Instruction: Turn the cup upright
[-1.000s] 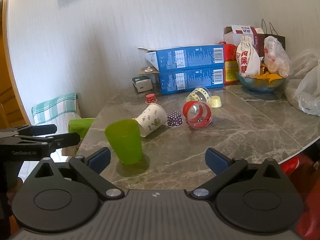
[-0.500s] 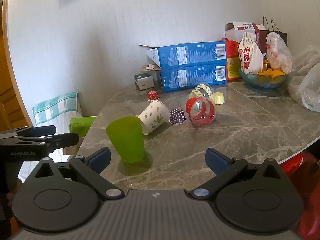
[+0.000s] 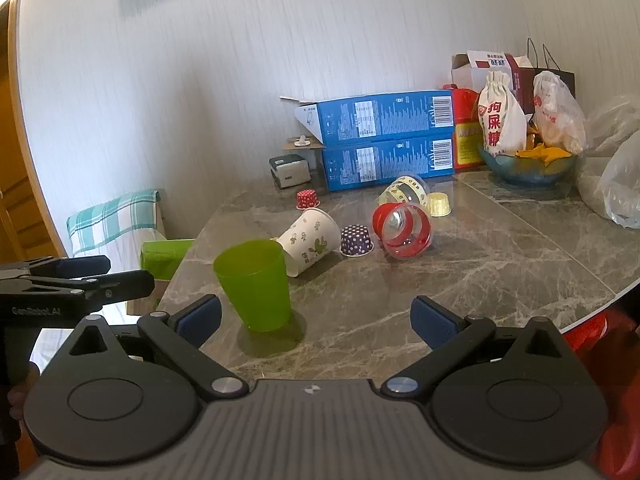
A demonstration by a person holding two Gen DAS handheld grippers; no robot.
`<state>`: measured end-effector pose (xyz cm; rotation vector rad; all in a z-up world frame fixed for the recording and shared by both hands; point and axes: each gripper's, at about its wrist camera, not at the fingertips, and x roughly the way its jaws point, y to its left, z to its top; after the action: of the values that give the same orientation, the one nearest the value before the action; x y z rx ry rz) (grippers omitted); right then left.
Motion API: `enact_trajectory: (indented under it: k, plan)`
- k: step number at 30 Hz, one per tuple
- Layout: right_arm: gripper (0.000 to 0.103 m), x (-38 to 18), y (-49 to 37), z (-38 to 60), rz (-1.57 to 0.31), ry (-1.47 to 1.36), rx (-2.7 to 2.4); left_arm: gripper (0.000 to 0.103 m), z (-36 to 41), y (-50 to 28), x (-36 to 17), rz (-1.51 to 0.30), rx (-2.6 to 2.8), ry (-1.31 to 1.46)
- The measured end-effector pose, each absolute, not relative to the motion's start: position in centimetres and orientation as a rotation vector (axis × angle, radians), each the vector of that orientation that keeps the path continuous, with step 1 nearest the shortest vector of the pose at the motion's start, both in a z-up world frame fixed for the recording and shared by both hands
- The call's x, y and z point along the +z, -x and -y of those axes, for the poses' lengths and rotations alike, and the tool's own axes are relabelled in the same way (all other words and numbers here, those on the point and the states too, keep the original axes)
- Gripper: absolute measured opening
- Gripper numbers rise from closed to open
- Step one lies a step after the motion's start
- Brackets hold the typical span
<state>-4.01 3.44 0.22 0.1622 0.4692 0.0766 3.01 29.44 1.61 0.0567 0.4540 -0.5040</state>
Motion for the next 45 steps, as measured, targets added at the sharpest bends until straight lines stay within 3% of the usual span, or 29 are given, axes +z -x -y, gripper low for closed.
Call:
enact_trajectory:
  k: [45]
  plan:
    - [0.102, -0.38, 4.18, -3.87, -0.472, -0.141, 0.074, 0.101, -29.14, -2.28, 1.44, -0.431, -0.542, -0.057]
